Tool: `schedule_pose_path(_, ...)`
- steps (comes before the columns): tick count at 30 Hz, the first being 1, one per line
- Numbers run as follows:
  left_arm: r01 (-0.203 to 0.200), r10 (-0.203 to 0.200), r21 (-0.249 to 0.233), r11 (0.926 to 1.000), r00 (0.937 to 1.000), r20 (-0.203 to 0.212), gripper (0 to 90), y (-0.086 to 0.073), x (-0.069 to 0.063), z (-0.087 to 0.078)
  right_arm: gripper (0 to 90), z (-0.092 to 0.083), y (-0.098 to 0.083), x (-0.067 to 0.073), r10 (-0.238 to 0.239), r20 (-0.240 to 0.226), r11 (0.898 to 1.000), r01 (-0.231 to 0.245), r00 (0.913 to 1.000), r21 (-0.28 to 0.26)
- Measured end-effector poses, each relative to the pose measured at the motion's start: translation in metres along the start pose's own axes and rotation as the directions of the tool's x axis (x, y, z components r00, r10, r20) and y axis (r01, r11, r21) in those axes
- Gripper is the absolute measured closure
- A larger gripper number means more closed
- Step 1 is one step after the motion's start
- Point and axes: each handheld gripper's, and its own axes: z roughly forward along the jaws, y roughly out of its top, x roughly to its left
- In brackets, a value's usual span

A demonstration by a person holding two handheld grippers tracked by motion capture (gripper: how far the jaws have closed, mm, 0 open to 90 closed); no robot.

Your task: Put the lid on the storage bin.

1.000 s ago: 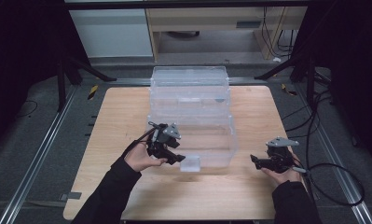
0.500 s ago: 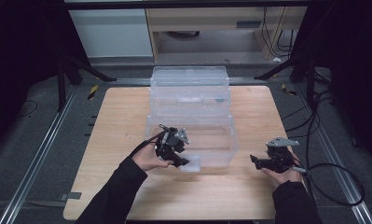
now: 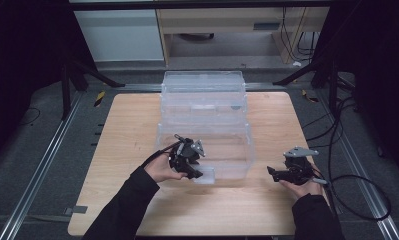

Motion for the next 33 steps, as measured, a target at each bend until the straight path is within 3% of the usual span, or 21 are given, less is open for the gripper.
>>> schedule_pose_path(11,-0.038,0.038,0.004,0.9993,0.9973,0.064,64.1,0.0,0.004,0.004,20.7,-0.003,0.01,-0.001,-0.013,-0.027,1.0,0.012,0.9995,-0.026)
schedule_pose_path(17,-0.056,0.055,0.005,0.9984,0.9958,0.073,65.5,0.001,0.005,0.004,23.0,-0.008,0.022,-0.003,-0.023,-0.045,0.998,0.021,0.9987,-0.053)
schedule_pose_path(33,-0.069,0.069,-0.005,0.9976,0.9927,0.099,67.5,-0.001,0.008,0.003,29.4,-0.024,0.077,-0.002,-0.063,-0.105,0.988,0.047,0.9925,-0.148)
